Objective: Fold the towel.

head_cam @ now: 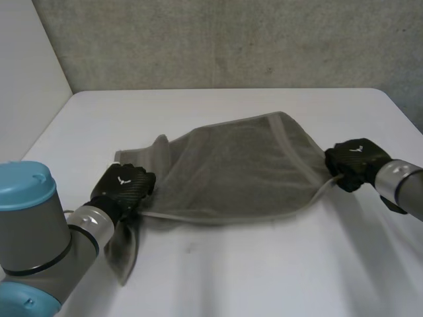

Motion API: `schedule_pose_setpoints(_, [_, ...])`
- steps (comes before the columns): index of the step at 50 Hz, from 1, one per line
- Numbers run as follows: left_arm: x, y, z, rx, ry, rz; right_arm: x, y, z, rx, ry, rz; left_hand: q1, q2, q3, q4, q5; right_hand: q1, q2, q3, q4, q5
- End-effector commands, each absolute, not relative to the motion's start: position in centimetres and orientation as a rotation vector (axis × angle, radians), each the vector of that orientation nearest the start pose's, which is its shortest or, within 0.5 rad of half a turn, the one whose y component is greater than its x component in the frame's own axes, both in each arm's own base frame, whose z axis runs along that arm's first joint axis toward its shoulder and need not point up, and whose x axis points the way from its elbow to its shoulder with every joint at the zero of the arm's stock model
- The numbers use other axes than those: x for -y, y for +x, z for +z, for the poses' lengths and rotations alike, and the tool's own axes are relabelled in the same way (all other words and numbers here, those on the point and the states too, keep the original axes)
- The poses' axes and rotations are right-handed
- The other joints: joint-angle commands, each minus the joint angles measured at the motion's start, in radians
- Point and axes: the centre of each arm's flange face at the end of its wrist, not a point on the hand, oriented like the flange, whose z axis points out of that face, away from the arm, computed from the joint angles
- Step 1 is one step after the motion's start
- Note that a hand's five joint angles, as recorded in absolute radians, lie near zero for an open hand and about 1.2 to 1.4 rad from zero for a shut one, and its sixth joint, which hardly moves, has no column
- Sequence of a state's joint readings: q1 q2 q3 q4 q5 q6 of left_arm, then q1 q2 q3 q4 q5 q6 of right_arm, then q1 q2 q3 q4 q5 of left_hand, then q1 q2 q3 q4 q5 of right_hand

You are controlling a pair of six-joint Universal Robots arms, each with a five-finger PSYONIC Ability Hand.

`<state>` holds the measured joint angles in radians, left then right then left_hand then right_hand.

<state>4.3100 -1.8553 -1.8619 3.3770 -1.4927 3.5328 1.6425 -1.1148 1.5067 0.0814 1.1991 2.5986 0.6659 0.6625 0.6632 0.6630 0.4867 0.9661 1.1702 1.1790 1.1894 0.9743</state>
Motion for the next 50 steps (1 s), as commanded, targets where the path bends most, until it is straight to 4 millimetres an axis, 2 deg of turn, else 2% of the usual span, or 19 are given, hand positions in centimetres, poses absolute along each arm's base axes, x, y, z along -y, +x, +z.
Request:
schedule_pose_setpoints(1, [23.1,-24.4,15.4,-2.418,1.051,-1.834,31.7,16.3,16.7,-2.423,-0.923,-1.728,-0.179,-0.176,-0.177,-0.176,-0.175,0.430,0.226,0.217,0.207,0.247])
schedule_pose_setpoints(6, [22.9,-24.3,15.5,-2.459,0.999,-1.847,31.8,14.8,16.5,-2.442,-0.809,-1.773,-0.174,-0.170,-0.171,-0.171,-0.169,0.430,0.226,0.217,0.207,0.247])
schedule_pose_setpoints(10, [22.6,-24.2,15.3,-2.521,0.934,-1.842,31.5,14.7,16.7,-2.443,-0.810,-1.780,-0.124,-0.120,-0.121,-0.121,-0.119,0.430,0.226,0.217,0.207,0.247])
schedule_pose_setpoints(12, [22.1,-24.2,15.0,-2.558,0.901,-1.831,31.3,14.7,17.2,-2.431,-0.806,-1.791,0.139,0.142,0.142,0.142,0.144,0.430,0.226,0.217,0.207,0.247])
schedule_pose_setpoints(13, [22.1,-24.2,15.0,-2.558,0.901,-1.831,31.3,14.7,17.2,-2.431,-0.806,-1.791,0.141,0.144,0.143,0.144,0.145,0.430,0.226,0.217,0.207,0.247])
schedule_pose_setpoints(14, [21.8,-24.1,14.9,-2.569,0.890,-1.826,31.2,14.7,17.7,-2.419,-0.806,-1.815,0.303,0.307,0.306,0.306,0.308,0.430,0.226,0.217,0.207,0.247])
schedule_pose_setpoints(16, [21.5,-24.1,15.1,-2.569,0.886,-1.830,31.1,14.7,18.3,-2.411,-0.808,-1.838,0.357,0.361,0.360,0.360,0.362,0.430,0.226,0.217,0.207,0.247])
schedule_pose_setpoints(19, [20.6,-24.0,15.7,-2.561,0.900,-1.854,30.9,14.7,19.1,-2.395,-0.819,-1.868,0.346,0.350,0.349,0.349,0.351,0.430,0.226,0.217,0.207,0.247])
schedule_pose_setpoints(23, [19.4,-24.2,15.2,-2.580,0.944,-1.827,30.3,14.7,19.8,-2.397,-0.823,-1.858,0.253,0.256,0.255,0.256,0.257,0.430,0.226,0.217,0.207,0.247])
schedule_pose_setpoints(31, [17.7,-24.7,14.2,-2.608,1.010,-1.776,29.6,14.6,19.4,-2.434,-0.851,-1.795,0.141,0.144,0.143,0.144,0.145,0.430,0.226,0.217,0.207,0.247])
schedule_pose_setpoints(41, [17.2,-25.0,14.2,-2.602,1.042,-1.783,30.4,13.0,19.5,-2.479,-0.816,-1.822,0.155,0.159,0.158,0.158,0.160,0.430,0.226,0.217,0.207,0.247])
schedule_pose_setpoints(50, [17.3,-25.3,11.5,-2.652,1.080,-1.669,30.3,13.0,19.4,-2.479,-0.817,-1.815,0.149,0.153,0.152,0.152,0.154,0.430,0.226,0.217,0.207,0.247])
